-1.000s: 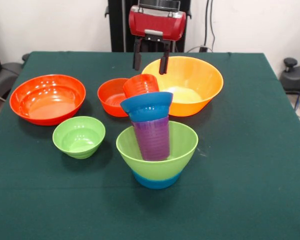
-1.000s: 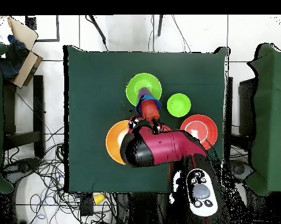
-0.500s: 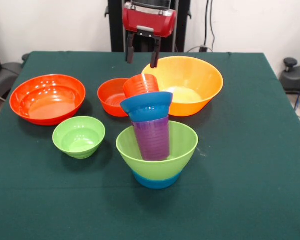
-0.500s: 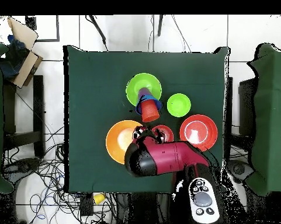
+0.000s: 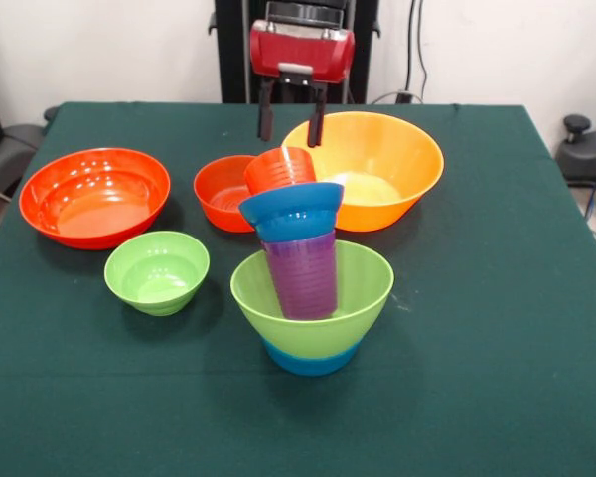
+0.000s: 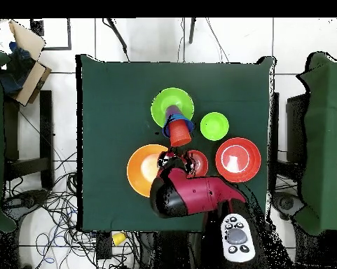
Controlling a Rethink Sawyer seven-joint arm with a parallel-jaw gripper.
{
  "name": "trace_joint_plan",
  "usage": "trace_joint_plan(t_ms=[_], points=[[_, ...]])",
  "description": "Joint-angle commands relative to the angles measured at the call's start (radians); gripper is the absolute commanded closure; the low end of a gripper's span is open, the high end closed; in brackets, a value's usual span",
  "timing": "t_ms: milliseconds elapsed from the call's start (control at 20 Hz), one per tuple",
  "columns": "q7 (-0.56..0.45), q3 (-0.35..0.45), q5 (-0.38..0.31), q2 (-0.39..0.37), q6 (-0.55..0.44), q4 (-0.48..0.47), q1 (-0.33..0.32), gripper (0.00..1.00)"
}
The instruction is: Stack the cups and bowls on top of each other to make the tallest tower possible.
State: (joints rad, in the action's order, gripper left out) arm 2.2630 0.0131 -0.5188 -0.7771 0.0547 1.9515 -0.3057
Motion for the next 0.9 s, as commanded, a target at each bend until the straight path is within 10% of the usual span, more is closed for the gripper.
trace_joint_plan(t_ms=[50, 900], points=[[0.051, 0.062, -0.037, 0.087, 0.043, -0.007, 0.01, 0.0], [0.055, 0.094, -0.03, 0.103, 0.09, -0.038, 0.006, 0.0]])
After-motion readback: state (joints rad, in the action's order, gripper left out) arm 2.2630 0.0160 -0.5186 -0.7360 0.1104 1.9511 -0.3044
